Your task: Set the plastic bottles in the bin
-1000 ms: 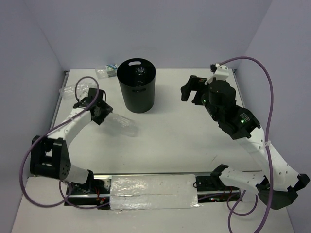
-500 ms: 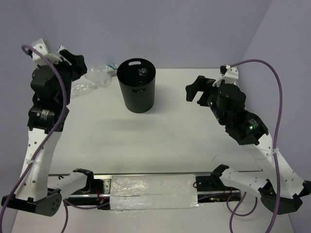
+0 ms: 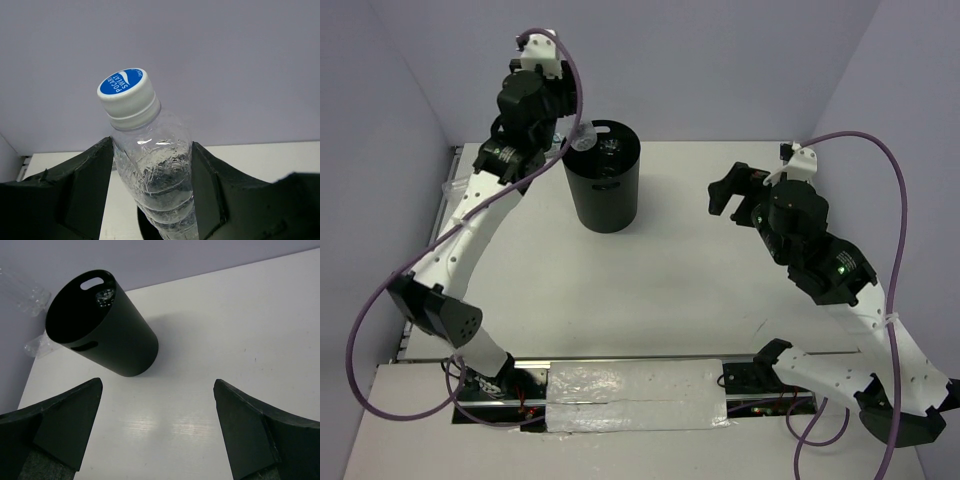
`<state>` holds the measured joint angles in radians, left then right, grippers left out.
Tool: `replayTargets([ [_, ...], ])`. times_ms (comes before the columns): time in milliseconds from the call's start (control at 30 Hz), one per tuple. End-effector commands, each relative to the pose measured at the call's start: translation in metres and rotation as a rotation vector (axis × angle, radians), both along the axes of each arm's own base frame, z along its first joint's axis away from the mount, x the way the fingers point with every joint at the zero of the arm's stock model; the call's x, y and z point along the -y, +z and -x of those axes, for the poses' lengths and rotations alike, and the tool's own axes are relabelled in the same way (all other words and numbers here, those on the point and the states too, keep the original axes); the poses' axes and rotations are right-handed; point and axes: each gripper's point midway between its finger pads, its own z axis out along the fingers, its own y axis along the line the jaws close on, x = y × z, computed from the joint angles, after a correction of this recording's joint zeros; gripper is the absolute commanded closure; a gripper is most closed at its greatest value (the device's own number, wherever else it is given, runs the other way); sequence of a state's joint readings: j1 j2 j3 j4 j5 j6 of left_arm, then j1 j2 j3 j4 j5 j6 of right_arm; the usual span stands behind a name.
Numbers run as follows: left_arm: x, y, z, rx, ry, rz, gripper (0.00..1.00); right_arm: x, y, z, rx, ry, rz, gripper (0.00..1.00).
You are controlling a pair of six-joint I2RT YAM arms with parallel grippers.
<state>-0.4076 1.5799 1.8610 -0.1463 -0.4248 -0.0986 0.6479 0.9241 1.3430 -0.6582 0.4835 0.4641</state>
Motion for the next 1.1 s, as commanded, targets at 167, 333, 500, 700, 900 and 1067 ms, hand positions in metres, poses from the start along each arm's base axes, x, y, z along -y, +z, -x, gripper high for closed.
replayTargets([
  [167, 0.009, -0.013, -0.024, 0.086, 0.066, -0.013, 0.42, 0.004, -0.016, 0.001, -0.04, -0.032, 0.0, 0.0],
  [333, 0.018, -0.061, -0.035, 0.002, 0.061, -0.016, 0.36, 0.005, -0.023, 0.0, -0.051, -0.039, 0.007, 0.0],
  [500, 0.022, -0.085, -0.033, -0.054, 0.041, -0.024, 0.01, 0.002, -0.03, -0.003, -0.07, -0.04, 0.022, 0.0],
  [700, 0.028, -0.063, -0.018, -0.074, -0.003, -0.048, 0.01, -0.004, -0.027, -0.006, -0.072, -0.019, 0.021, 0.0],
  [900, -0.024, -0.031, -0.019, -0.14, 0.165, 0.079, 0.03, -0.005, -0.03, -0.006, -0.078, -0.018, 0.016, 0.0],
  [1067, -0.126, -0.091, -0.037, -0.436, 0.312, 0.41, 0.12, -0.004, -0.034, -0.004, -0.08, -0.018, 0.012, 0.0],
])
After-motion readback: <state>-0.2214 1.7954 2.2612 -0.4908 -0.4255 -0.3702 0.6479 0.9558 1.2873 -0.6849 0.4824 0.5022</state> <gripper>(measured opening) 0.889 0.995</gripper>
